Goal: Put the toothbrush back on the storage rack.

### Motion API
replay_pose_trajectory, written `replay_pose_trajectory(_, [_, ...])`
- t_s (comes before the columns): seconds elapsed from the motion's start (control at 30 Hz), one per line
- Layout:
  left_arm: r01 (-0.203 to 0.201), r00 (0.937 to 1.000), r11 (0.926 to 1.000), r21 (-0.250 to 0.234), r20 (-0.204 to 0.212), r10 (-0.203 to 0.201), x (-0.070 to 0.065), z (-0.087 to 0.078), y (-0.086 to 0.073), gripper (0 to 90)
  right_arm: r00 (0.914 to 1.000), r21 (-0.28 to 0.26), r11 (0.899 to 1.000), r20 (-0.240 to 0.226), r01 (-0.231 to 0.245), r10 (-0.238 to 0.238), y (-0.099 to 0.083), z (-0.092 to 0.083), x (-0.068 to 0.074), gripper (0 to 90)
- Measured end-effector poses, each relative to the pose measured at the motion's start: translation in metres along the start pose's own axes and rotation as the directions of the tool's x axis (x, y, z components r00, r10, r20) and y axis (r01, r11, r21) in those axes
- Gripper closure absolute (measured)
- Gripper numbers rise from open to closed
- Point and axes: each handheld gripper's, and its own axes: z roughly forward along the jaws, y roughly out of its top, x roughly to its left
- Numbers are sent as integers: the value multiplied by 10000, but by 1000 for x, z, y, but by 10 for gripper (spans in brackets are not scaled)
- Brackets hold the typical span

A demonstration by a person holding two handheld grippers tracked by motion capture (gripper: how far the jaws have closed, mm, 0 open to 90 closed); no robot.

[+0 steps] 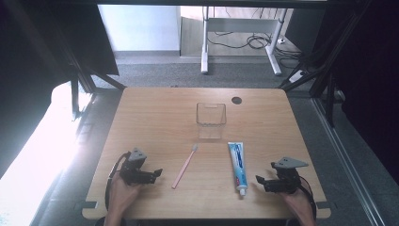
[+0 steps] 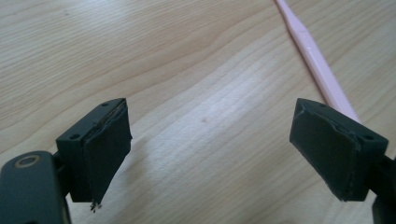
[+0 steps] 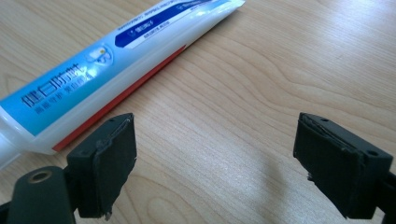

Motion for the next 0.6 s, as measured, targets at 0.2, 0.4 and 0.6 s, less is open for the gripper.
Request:
replay_pose_trajectory(0.2, [-25,9994,10000,-16,-349,24,2,2,-4,129,10000,-9,10000,-17,68,-68,0,1,1,133])
replay_pose_trajectory(0.4, [-34,9998,10000,-6,-171,34,-1,2,0,131,10000,-41,10000,-24,31,-31,0,1,0,133])
replay_pose_trajectory(0.6, [-31,9998,9999,129,-197,33,-2,3,1,132,10000,-45,10000,-54,53,-53,0,1,-1,135])
